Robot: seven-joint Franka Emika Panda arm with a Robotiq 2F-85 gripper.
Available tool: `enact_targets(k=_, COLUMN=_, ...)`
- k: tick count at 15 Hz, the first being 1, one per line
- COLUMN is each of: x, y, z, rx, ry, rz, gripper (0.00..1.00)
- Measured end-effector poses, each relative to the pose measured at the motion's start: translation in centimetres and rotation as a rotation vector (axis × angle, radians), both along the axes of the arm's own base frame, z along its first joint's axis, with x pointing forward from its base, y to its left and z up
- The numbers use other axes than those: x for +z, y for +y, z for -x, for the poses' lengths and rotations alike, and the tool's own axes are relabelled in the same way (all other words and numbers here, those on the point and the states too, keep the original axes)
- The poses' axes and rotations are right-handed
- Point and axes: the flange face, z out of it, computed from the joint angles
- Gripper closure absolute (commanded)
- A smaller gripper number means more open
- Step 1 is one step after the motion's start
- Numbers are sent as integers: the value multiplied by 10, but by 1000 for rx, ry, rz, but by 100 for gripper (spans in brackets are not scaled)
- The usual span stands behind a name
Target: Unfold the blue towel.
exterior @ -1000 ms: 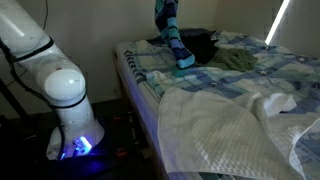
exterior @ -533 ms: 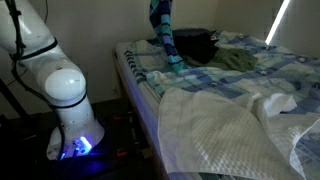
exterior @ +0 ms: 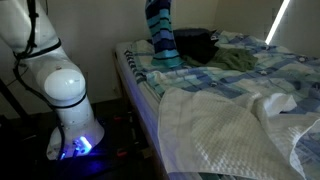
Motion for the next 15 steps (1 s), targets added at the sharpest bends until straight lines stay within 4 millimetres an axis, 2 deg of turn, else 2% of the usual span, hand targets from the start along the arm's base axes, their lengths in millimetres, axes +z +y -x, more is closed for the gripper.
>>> enact_targets(k=5, x=26, y=-10, z=3, rx=-7, ry=-35, rz=-31, gripper=99)
enact_targets(k=9, x=41, y=-26, z=3, rx=-25, ry=-38, rz=-77, gripper=99)
enact_targets(k=12, x=49, y=-50, z=0, rx=-55, ry=-28, rz=-117, gripper=99)
enact_targets(k=15, x=47, y=-83, z=-5, rx=-102, ry=2, rz=-156, gripper=99)
